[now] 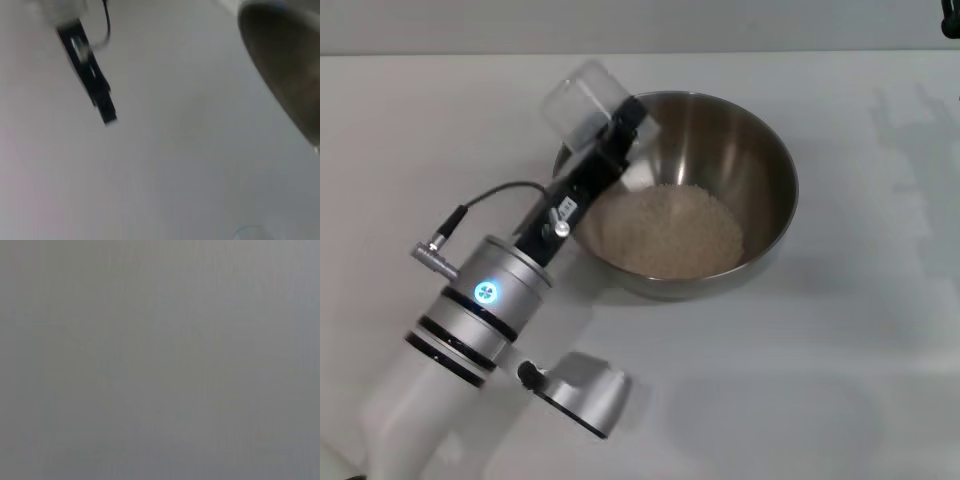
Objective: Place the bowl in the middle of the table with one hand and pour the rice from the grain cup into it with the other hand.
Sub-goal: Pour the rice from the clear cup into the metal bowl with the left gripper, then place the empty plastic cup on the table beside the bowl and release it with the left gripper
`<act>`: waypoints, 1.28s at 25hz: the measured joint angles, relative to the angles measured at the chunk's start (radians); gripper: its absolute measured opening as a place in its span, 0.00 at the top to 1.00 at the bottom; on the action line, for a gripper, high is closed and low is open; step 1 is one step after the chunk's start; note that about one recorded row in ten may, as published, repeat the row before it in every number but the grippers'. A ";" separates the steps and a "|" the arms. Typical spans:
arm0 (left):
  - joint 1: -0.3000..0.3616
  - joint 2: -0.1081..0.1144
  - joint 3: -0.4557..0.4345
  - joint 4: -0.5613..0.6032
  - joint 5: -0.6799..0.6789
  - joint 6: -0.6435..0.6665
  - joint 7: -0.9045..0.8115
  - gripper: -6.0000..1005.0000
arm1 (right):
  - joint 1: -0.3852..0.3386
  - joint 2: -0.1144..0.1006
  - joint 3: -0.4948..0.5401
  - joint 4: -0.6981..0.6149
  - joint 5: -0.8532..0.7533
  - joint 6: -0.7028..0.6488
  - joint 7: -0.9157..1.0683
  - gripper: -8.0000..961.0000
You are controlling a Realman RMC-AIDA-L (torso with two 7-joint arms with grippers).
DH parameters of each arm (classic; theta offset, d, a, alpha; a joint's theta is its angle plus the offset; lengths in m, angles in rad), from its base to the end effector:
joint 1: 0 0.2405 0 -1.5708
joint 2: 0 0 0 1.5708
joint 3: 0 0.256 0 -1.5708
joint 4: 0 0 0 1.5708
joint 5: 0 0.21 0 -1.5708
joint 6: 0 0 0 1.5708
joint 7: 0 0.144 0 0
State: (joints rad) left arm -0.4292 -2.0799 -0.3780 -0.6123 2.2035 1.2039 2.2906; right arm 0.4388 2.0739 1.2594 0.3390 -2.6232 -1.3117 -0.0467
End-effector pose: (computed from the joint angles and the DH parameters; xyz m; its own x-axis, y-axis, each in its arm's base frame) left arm -0.1910 0.2856 -0.1063 0.0872 -0.3908 -0.9163 -0.8247 0.4877 -0.2864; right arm 0.2699 0.3563 0.0291 0.7141 0.4002 -0.5744 -0.5973 -0.0797 -0.7981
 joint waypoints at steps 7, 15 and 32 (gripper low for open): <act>0.010 0.000 0.023 0.018 -0.001 -0.028 -0.040 0.95 | 0.000 -0.001 0.001 0.000 0.003 -0.001 0.004 0.45; 0.018 0.000 0.030 0.019 0.004 -0.036 -0.070 0.95 | 0.009 -0.002 0.002 -0.001 0.004 -0.002 0.003 0.45; 0.076 0.000 -0.090 -0.098 -0.012 0.005 -0.401 0.95 | 0.008 -0.001 0.003 -0.007 0.008 -0.010 0.008 0.45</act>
State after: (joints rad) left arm -0.3534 -2.0795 -0.4677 -0.7106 2.1920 1.2089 1.8891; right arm 0.4467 2.0730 1.2624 0.3322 -2.6155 -1.3215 -0.0386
